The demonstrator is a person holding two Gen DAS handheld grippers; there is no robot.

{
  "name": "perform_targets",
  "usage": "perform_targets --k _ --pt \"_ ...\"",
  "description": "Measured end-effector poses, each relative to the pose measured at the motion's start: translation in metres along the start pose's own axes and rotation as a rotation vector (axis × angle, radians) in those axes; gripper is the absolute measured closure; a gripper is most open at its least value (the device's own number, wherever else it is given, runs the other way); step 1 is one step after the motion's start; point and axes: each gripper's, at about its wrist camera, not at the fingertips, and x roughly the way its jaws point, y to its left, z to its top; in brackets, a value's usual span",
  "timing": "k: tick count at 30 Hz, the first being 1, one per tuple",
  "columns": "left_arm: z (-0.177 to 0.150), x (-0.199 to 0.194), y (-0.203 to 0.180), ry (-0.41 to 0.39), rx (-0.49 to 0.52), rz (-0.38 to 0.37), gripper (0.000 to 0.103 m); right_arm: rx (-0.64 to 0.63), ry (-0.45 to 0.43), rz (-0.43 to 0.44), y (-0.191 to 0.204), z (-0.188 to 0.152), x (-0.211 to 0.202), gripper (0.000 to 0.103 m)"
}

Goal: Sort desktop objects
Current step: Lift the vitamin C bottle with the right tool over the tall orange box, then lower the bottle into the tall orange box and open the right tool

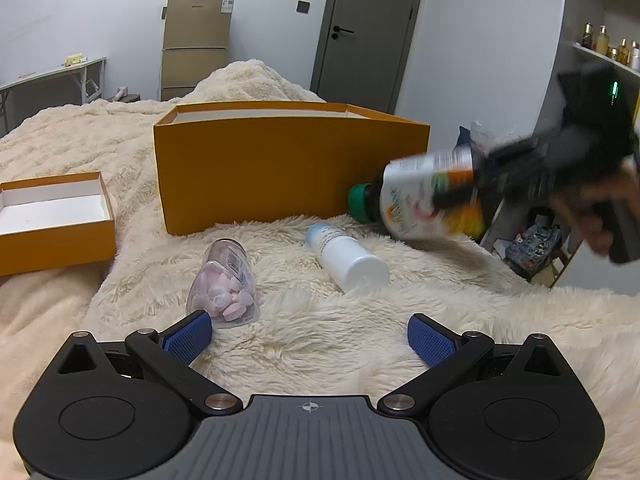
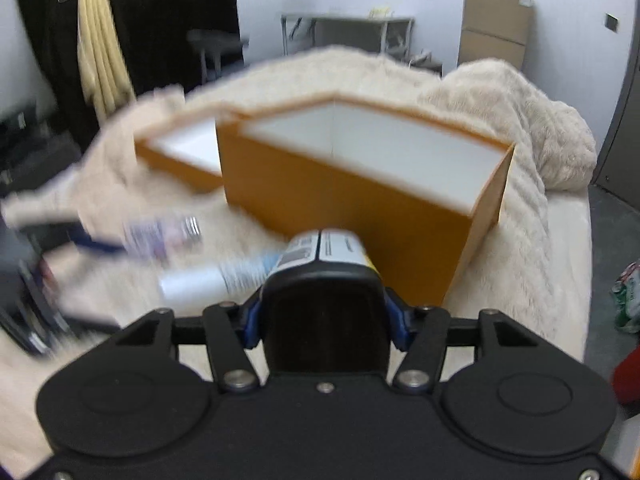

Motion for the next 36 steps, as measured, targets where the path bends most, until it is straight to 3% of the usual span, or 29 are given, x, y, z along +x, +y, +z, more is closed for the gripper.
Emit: perform_targets --k 3,5,8,13,22,25,28,33,36 --pt "0.001 0.000 0.000 0.001 -0.003 -0.001 0.000 0.055 -0.074 0.084 -0.009 0.021 -0.023 0.047" --pt "0.001 0.000 0.000 0.001 -0.003 -0.002 0.000 0.063 -0.110 0.091 -0.011 0.033 -0.032 0.047" --pt "0.002 0.000 0.001 0.000 -0.006 -0.003 0.000 0.085 -0.173 0.087 -0.015 0.054 -0.042 0.047" --pt "0.002 -0.001 0.002 -0.001 -0.010 -0.005 0.000 0.112 -0.198 0.027 -0.027 0.089 -0.027 0.047" --pt "0.000 0.000 0.003 -0.003 -0.010 -0.009 0.000 0.166 0.011 -0.119 -0.065 0.126 0.092 0.047" --pt "-0.001 0.001 0.005 -0.001 -0.012 -0.012 0.000 0.207 0.078 -0.126 -0.073 0.126 0.132 0.047" --pt "-0.002 0.001 0.006 0.000 -0.015 -0.014 0.000 0.288 0.142 -0.072 -0.083 0.125 0.166 0.047" --pt "-0.003 0.001 0.006 -0.001 -0.014 -0.016 0.000 0.294 0.276 -0.072 -0.084 0.114 0.199 0.045" --pt "-0.003 0.001 0.006 -0.001 -0.014 -0.018 0.000 0.197 0.299 -0.196 -0.077 0.114 0.192 0.038"
